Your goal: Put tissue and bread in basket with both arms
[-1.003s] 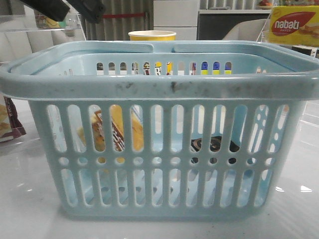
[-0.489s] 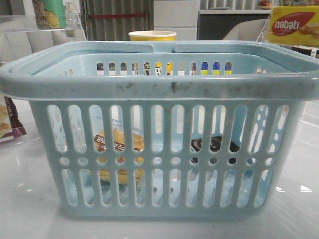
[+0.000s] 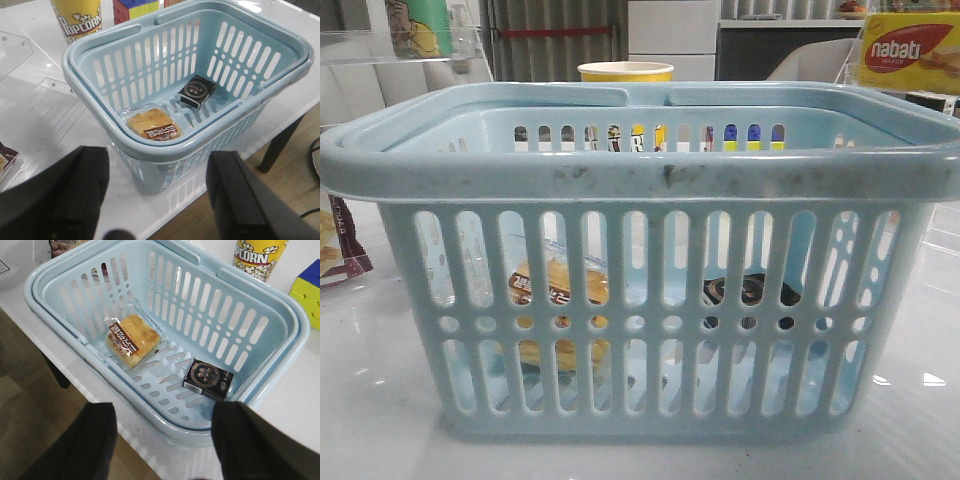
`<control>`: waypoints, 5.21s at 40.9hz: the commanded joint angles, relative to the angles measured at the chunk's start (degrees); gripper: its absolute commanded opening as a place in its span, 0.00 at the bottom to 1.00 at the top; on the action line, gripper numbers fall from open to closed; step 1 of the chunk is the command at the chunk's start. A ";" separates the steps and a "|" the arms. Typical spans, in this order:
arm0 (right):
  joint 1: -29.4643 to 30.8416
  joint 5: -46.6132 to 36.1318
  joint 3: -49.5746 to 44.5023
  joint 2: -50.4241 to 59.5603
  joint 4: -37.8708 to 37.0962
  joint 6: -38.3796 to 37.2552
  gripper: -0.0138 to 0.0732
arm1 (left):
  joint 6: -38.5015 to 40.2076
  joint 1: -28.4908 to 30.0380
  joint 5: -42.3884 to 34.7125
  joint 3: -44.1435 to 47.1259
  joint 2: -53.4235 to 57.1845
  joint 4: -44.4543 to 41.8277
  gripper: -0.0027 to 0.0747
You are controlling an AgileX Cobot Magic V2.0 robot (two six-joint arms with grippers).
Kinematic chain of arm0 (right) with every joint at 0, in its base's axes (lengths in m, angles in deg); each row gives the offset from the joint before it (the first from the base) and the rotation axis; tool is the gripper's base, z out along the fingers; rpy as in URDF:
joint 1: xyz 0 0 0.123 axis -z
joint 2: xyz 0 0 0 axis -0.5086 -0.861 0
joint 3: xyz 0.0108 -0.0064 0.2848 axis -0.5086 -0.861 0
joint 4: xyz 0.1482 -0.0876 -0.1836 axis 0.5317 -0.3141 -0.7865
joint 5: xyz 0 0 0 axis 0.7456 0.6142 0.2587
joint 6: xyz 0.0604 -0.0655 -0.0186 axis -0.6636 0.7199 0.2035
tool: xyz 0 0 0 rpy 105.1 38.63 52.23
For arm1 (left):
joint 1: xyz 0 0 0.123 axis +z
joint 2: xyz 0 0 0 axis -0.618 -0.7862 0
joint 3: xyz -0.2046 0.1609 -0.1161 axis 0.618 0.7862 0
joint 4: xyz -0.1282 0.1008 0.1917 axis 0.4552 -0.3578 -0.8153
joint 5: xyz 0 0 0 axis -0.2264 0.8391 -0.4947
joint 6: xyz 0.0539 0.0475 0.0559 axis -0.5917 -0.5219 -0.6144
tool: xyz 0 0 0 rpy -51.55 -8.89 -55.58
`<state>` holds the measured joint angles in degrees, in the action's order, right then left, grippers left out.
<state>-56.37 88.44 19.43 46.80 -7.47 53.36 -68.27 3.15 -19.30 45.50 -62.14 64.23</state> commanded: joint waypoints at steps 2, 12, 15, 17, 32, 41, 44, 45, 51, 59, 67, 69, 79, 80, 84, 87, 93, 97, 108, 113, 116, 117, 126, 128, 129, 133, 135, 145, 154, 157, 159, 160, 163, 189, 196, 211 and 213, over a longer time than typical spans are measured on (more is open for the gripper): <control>-0.01 -2.49 1.48 0.20 1.12 0.44 0.65 | -0.08 -0.45 -4.38 -0.92 -0.12 -0.05 0.45; -0.01 -2.28 1.48 0.20 1.12 0.44 0.21 | -0.08 -0.45 -4.38 -0.77 -0.12 -2.05 0.15; -0.01 -2.28 1.48 0.20 1.12 0.44 0.23 | -0.08 -0.45 -4.38 -0.77 -0.12 -3.05 0.15; -0.01 -2.28 1.48 0.20 1.12 0.44 0.22 | -0.08 -0.45 -4.38 -0.77 -0.12 -3.21 0.15; -0.01 -2.28 1.48 0.20 1.12 0.44 0.22 | -0.08 -0.45 -4.38 -0.77 -0.12 -3.21 0.15; -0.01 -2.20 1.48 0.20 1.12 0.44 0.22 | -0.08 0.87 -6.33 1.13 1.89 -4.22 0.15; -0.01 -2.25 1.48 0.20 1.12 0.44 0.22 | -0.08 5.22 -9.94 4.83 4.53 -4.59 0.15; -0.01 -2.25 1.48 0.20 1.12 0.44 0.22 | -0.08 6.57 -12.15 6.27 5.84 -4.59 0.15; -0.01 -2.25 1.48 0.20 1.12 0.44 0.22 | -0.08 16.60 -25.76 19.78 14.78 -4.59 0.15; -0.01 -2.25 1.48 0.20 1.12 0.44 0.22 | -0.08 26.40 -37.25 32.96 26.26 -4.49 0.15; -0.01 -2.25 1.48 0.20 1.12 0.44 0.22 | -0.08 28.87 -44.92 39.68 31.20 -4.36 0.15; -0.01 -2.25 1.48 0.20 1.12 0.44 0.22 | -0.08 28.87 -47.16 41.03 31.67 -4.36 0.15; -0.01 -2.27 1.48 0.20 1.12 0.44 0.22 | -0.08 28.87 -52.27 43.88 31.67 -4.36 0.15; -0.01 -2.27 1.48 0.20 1.12 0.44 0.22 | -0.08 28.87 -52.27 43.88 31.67 -4.36 0.15; -0.01 -2.27 1.48 0.20 1.12 0.44 0.22 | -0.08 28.77 -52.27 43.88 31.67 -4.36 0.15; -0.01 -2.27 1.48 0.20 1.12 0.44 0.22 | -0.08 28.63 -52.27 43.88 31.67 -4.36 0.15; -0.01 -2.27 1.48 0.20 1.12 0.44 0.22 | -0.08 28.63 -52.27 43.88 31.52 -4.36 0.15; -0.01 -2.27 1.48 0.20 1.12 0.44 0.22 | -0.08 28.63 -52.27 43.88 31.52 -4.36 0.15; -0.01 -2.27 1.48 0.20 1.12 0.44 0.22 | -0.08 28.63 -52.27 43.88 31.52 -4.36 0.15; -0.01 -2.27 1.48 0.20 1.12 0.44 0.22 | -0.08 28.63 -52.27 43.88 31.52 -4.36 0.15; -0.01 -2.27 1.48 0.20 1.12 0.44 0.22 | -0.08 28.63 -52.27 43.88 31.52 -4.36 0.15; -0.01 -2.27 1.48 0.20 1.12 0.44 0.22 | -0.08 28.63 -52.27 43.88 31.52 -4.36 0.15; 9.42 -8.24 -3.59 5.94 0.22 0.44 0.22 | -0.08 28.63 -52.27 43.88 31.52 -4.36 0.15; 13.13 -10.91 -6.42 8.87 0.15 0.44 0.22 | -0.08 28.63 -52.27 43.88 31.52 -4.36 0.15; 15.12 -12.32 -7.81 10.74 -0.04 0.44 0.22 | -0.08 28.63 -52.27 43.88 31.52 -4.36 0.15; 20.69 -19.59 -15.26 16.96 -1.00 0.44 0.22 | -0.08 28.63 -52.27 43.88 31.52 -4.36 0.15; 23.49 -24.15 -19.84 20.67 -1.00 0.44 0.22 | -0.08 28.63 -52.27 43.88 31.52 -4.36 0.15; 27.54 -40.01 -37.89 33.87 -0.95 0.44 0.22 | -0.08 28.63 -52.27 43.88 31.52 -4.36 0.15; 27.54 -47.60 -47.90 39.67 -0.89 0.44 0.22 | -0.08 28.63 -52.27 43.88 31.52 -4.36 0.15; 27.54 -47.62 -48.60 39.65 -0.73 0.44 0.22 | -0.08 28.63 -52.27 43.88 31.52 -4.36 0.15; 27.54 -48.16 -48.63 39.65 -0.67 0.44 0.22 | -0.08 28.63 -52.27 43.88 31.52 -4.36 0.15; 27.54 -48.16 -48.63 39.57 -0.67 0.44 0.22 | -0.08 28.63 -52.27 43.88 31.52 -4.36 0.15; 27.54 -48.16 -48.63 39.57 -0.67 0.44 0.22 | -0.08 28.63 -52.27 43.88 31.52 -4.36 0.15; 27.20 -52.13 -48.68 39.70 -16.75 -19.42 0.22 | -0.08 28.63 -52.27 43.88 31.52 -4.36 0.15; 27.43 -52.83 -48.68 39.70 -16.70 -19.37 0.22 | -0.08 28.63 -52.27 43.88 31.52 -4.36 0.15; 27.43 -52.75 -48.68 39.64 -16.70 -19.37 0.22 | -0.08 28.63 -52.27 43.88 31.52 -4.36 0.15; 27.43 -52.75 -48.68 39.64 -16.70 -19.37 0.22 | -0.08 28.63 -52.27 43.88 31.52 -4.36 0.15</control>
<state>-29.17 41.42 -29.49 85.32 -23.76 33.98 -68.27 31.90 -66.72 88.89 -31.57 59.58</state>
